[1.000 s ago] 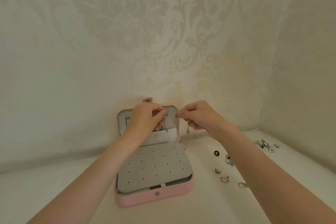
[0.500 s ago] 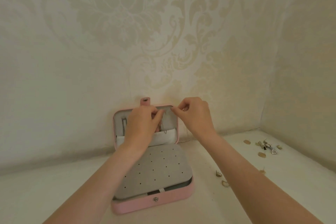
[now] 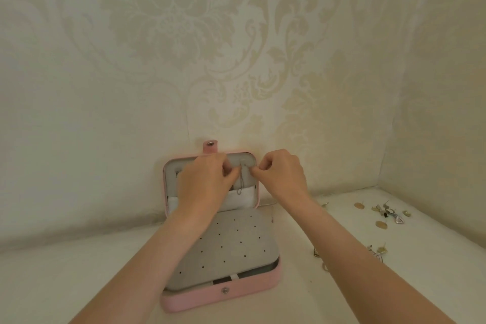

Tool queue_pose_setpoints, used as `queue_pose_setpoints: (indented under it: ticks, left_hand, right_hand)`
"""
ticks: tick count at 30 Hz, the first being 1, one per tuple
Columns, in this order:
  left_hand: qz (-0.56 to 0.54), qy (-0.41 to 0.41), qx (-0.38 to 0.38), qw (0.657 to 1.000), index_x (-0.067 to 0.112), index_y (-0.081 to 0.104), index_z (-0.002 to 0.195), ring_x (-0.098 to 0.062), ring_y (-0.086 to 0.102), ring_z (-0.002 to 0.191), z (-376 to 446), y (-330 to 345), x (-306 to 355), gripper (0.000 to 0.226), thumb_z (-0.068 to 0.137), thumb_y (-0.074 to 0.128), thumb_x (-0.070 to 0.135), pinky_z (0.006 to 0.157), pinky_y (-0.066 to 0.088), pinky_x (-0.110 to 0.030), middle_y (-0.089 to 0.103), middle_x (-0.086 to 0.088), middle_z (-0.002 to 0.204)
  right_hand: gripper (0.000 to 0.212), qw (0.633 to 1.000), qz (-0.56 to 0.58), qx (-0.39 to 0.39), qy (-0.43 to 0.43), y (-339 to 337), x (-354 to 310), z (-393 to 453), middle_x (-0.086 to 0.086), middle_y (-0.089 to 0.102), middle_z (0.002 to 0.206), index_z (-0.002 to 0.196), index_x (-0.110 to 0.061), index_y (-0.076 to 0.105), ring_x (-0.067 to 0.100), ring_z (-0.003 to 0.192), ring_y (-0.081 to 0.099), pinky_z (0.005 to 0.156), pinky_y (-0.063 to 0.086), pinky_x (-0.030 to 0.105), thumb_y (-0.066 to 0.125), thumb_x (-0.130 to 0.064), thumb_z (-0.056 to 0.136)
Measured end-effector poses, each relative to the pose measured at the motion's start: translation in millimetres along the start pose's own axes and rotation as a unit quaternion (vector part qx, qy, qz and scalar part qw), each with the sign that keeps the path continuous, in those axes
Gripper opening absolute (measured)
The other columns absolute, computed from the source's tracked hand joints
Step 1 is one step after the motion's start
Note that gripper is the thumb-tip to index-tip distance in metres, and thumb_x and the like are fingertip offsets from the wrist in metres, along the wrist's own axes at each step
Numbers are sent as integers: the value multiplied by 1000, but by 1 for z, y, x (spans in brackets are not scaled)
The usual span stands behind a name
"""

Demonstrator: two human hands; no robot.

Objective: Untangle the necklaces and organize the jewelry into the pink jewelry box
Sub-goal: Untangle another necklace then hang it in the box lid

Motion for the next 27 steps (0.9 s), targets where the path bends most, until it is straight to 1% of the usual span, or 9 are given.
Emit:
queue_pose_setpoints:
  ticks: [3, 5, 7, 10, 12, 16, 20, 24, 27]
  left_hand:
    - [-58, 69, 7, 996, 21, 61, 92, -6, 43, 59, -8, -1, 7, 9, 85, 63, 26, 52, 33, -24, 46, 15, 61]
    - [-72, 112, -8, 991, 24, 63, 107, -7, 43, 66, -10, 5, 12, 23, 84, 63, 21, 59, 36, -25, 55, 14, 76]
    - [-67, 117, -32, 990, 25, 66, 110, -9, 43, 73, -9, 11, 12, 25, 85, 62, 24, 63, 37, -26, 52, 10, 81]
    - [-104, 78, -20, 991, 19, 72, 99, -8, 42, 64, -8, 17, 5, 17, 85, 65, 22, 58, 31, -22, 44, 13, 66]
    - [-185, 28, 12, 982, 15, 75, 88, -4, 39, 52, -8, 17, -2, 9, 81, 69, 17, 53, 29, -15, 42, 13, 55]
    - [-269, -65, 13, 961, 15, 74, 81, -8, 36, 49, -8, 21, -8, 8, 82, 69, 20, 52, 29, -20, 46, 6, 52]
    - [-187, -70, 67, 977, 18, 72, 83, -7, 42, 51, -11, 15, -7, 14, 86, 63, 28, 47, 29, -15, 49, 9, 53]
    - [-90, -4, 110, 990, 15, 72, 82, -10, 43, 56, -12, 7, -1, 16, 87, 63, 28, 47, 20, -14, 52, 8, 60]
    - [-28, 57, 135, 989, 14, 68, 67, -13, 46, 45, -9, 8, 2, 16, 79, 70, 24, 44, 23, -17, 58, 4, 56]
  right_hand:
    - [30, 998, 22, -58, -24, 0, -1, -4, -6, 53, 60, 56, -21, 51, 13, 60, 53, 60, 44, 27, 68, -23, 81]
    - [29, 994, 37, -89, -47, -2, -4, -7, -10, 48, 54, 57, -22, 52, 3, 50, 45, 52, 37, 17, 67, -19, 81]
    - [23, 991, 53, -100, -66, -5, -6, -8, -12, 46, 50, 60, -19, 57, 0, 44, 44, 47, 32, 10, 68, -15, 80]
    - [6, 989, 72, -95, -83, -7, -9, -7, -9, 50, 53, 74, -12, 68, -5, 44, 46, 50, 34, 9, 67, -11, 80]
    - [6, 990, 87, -66, -84, -8, -9, -4, -6, 54, 56, 78, -9, 71, 0, 45, 47, 53, 37, 14, 67, -12, 81]
    - [10, 993, 90, 3, -72, -7, -10, -1, -6, 56, 61, 81, -8, 71, 8, 59, 52, 61, 44, 24, 68, -18, 83]
    - [17, 996, 32, 59, -55, -3, -13, -3, 0, 65, 78, 79, -14, 66, 20, 78, 60, 70, 49, 35, 64, -30, 85]
    - [22, 995, -20, 86, -47, -4, -15, -2, 2, 65, 82, 77, -15, 60, 21, 78, 59, 65, 46, 31, 59, -34, 88]
    - [22, 995, -40, 87, -42, -4, -16, 0, 3, 64, 83, 79, -13, 61, 22, 78, 59, 62, 43, 30, 57, -32, 89]
Point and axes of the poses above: each hand's wrist, its own z-axis towards the middle knuckle, its own y-axis out of the palm, x = y × z, the point moved 4 cm from there along z, towards the middle knuckle
